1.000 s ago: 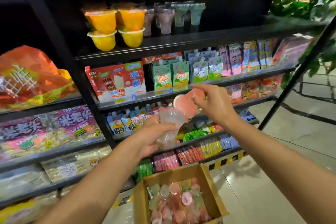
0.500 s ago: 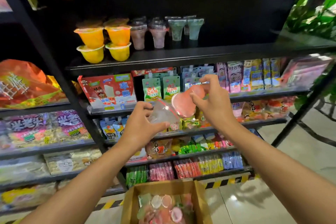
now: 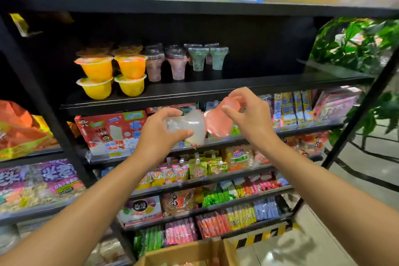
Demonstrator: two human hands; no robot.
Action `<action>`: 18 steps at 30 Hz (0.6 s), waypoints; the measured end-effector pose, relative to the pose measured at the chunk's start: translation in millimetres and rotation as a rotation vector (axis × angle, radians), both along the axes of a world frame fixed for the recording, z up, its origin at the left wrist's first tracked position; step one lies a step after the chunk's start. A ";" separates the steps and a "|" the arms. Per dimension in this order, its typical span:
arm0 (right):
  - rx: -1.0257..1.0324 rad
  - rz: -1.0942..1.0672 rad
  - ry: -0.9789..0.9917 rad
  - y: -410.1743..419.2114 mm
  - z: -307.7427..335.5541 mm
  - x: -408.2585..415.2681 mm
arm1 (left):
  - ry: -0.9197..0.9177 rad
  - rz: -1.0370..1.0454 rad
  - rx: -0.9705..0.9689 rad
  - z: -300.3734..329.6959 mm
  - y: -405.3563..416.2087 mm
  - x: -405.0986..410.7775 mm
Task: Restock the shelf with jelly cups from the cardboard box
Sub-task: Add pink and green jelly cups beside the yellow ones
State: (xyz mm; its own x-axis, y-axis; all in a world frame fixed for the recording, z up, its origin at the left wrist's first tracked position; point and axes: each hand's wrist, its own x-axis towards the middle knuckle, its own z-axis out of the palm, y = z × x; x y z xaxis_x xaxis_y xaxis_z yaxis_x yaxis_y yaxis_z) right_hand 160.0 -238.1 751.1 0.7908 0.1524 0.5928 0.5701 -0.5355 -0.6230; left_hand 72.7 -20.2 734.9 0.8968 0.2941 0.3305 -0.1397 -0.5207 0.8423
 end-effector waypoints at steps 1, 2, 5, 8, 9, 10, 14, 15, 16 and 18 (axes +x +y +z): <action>0.002 -0.010 0.000 0.0 2.3 1.9 | -0.004 0.002 0.000 2.8 0.4 5.2; 0.000 -0.018 0.000 0.3 4.1 3.7 | -0.009 0.001 -0.007 4.9 0.3 10.0; -0.015 -0.030 -0.016 0.5 9.0 9.5 | -0.037 0.005 -0.007 10.2 -1.1 23.4; -0.003 -0.044 -0.038 -2.8 14.3 19.4 | -0.061 0.009 -0.021 16.7 -6.4 36.2; 0.006 -0.051 -0.038 -4.6 16.3 23.6 | -0.068 0.017 -0.049 18.6 -8.7 41.4; 0.018 -0.055 -0.033 -6.6 17.8 29.2 | -0.072 0.030 -0.088 20.4 -11.2 47.0; 0.061 -0.032 -0.044 -17.0 25.5 59.5 | -0.105 0.078 -0.190 31.5 -22.2 74.8; 0.061 -0.016 -0.055 -20.7 28.3 68.4 | -0.121 0.077 -0.185 35.1 -25.0 82.2; 0.058 0.004 -0.072 -24.7 31.2 78.8 | -0.134 0.070 -0.171 39.1 -28.2 90.1; 0.051 0.042 -0.108 -33.4 35.7 102.4 | -0.156 0.064 -0.144 45.8 -34.2 106.7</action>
